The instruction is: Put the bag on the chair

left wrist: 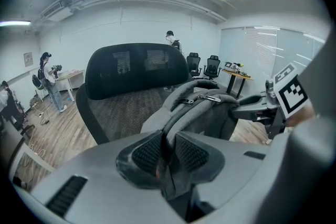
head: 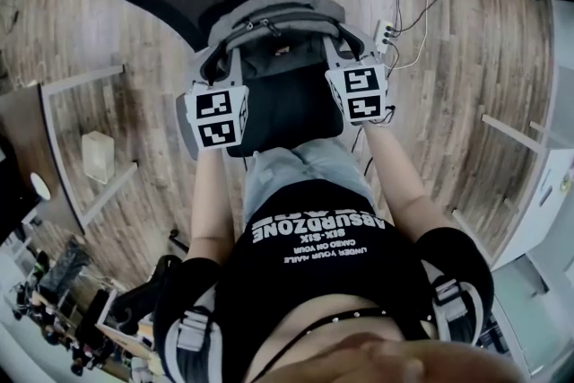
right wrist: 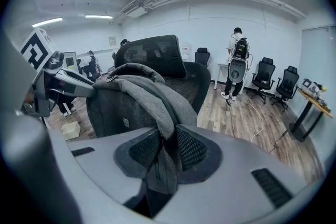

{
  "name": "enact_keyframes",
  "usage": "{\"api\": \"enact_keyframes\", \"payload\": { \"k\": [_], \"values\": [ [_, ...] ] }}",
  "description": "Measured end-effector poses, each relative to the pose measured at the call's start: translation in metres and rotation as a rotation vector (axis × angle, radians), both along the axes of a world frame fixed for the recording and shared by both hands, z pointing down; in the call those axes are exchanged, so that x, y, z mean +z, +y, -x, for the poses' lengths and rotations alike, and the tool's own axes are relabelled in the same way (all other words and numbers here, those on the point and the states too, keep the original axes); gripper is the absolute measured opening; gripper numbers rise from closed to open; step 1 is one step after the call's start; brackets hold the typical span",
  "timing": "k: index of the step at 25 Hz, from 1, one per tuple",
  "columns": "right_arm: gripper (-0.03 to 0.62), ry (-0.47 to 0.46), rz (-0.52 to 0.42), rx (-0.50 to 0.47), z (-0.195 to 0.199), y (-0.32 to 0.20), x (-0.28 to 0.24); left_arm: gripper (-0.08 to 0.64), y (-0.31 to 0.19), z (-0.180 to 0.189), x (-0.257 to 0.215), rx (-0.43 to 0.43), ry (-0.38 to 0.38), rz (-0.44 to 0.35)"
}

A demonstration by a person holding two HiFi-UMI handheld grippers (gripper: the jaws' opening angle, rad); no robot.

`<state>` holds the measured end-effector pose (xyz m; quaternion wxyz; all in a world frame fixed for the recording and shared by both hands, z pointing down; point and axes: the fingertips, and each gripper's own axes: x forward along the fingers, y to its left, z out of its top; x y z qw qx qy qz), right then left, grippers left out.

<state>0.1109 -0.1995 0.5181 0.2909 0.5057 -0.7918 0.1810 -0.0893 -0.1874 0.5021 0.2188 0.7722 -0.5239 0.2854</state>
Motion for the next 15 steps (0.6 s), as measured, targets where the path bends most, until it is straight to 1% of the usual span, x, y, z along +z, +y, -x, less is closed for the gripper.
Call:
{"api": "enact_keyframes", "payload": {
  "k": [15],
  "values": [
    [0.092,0.013,0.023,-0.009,-0.001,0.0,0.018,0.092,0.0,-0.002,0.017,0.005,-0.006,0.026]
  ]
}}
